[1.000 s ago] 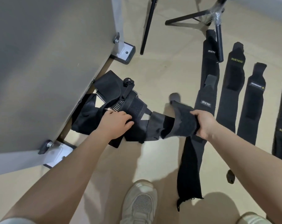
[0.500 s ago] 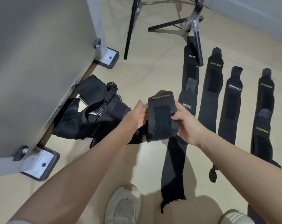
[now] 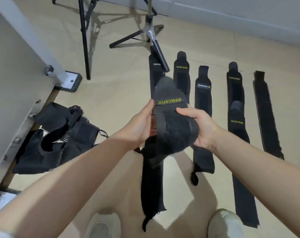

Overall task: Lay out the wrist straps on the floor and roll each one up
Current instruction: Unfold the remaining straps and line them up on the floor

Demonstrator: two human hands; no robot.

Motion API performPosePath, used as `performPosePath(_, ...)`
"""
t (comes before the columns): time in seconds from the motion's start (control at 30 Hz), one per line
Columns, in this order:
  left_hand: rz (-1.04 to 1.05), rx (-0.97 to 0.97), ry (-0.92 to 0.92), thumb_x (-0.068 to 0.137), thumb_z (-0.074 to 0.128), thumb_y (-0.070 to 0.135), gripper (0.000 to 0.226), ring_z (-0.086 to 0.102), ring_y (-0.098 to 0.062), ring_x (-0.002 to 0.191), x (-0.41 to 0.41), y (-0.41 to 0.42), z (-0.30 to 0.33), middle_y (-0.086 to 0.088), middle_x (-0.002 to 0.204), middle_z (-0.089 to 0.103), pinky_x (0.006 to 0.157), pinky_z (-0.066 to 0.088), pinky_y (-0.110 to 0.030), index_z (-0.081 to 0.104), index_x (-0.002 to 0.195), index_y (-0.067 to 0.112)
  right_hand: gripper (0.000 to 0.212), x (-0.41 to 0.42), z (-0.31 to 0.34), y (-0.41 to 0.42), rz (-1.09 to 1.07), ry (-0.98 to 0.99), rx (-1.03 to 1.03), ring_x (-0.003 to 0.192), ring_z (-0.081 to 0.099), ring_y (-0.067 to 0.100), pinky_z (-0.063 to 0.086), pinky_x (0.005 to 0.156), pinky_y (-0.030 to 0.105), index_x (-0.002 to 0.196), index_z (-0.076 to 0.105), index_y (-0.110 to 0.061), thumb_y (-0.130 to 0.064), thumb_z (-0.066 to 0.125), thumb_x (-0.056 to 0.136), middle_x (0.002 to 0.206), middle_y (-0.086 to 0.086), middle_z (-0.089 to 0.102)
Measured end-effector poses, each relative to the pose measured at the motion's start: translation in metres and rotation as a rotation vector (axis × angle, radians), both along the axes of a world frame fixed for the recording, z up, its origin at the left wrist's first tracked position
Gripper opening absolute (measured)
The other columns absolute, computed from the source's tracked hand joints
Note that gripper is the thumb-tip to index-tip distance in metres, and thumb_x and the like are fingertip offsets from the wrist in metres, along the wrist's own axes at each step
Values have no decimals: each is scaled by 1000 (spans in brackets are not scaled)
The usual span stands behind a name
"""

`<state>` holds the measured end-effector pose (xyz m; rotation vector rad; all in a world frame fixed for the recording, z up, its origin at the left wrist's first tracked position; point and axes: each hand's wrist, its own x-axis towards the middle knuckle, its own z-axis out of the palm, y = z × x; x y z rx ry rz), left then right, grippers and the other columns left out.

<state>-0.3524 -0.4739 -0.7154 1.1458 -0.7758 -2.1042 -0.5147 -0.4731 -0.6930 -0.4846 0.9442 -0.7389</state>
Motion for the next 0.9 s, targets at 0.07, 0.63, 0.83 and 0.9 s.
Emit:
performPosePath(0.07,-182,105,10,94,13,62,63,57,-20,118,-17,10,4,0,129,60,98,46,-40,50,132,27,27,-25,-5,4,-150,-19,23,82,69,22,58,69,34,105,61,-16,-13,55,79,89,6,72)
performPosePath(0.63,-569,226,-749,96,48,36,47,48,-25,124,-72,28,-56,-4,137,47,104,41,-42,38,139,17,36,-91,-87,-4,-116,481,38,110,57,26,44,102,43,117,51,-28,-4,45,91,115,5,62)
performPosePath(0.83,-247,152,-668,98,37,47,33,51,-18,91,-88,-45,-81,-3,96,53,82,41,-25,50,81,22,54,-90,-107,-9,0,521,97,117,49,29,37,106,50,125,47,-23,-20,57,72,123,9,54)
performPosePath(0.9,-151,202,-570,98,40,45,32,50,-16,81,-98,-65,-86,-2,87,52,71,43,-22,48,79,21,48,-90,-114,-14,18,507,96,115,50,30,39,105,50,125,48,-23,-17,55,78,122,9,56)
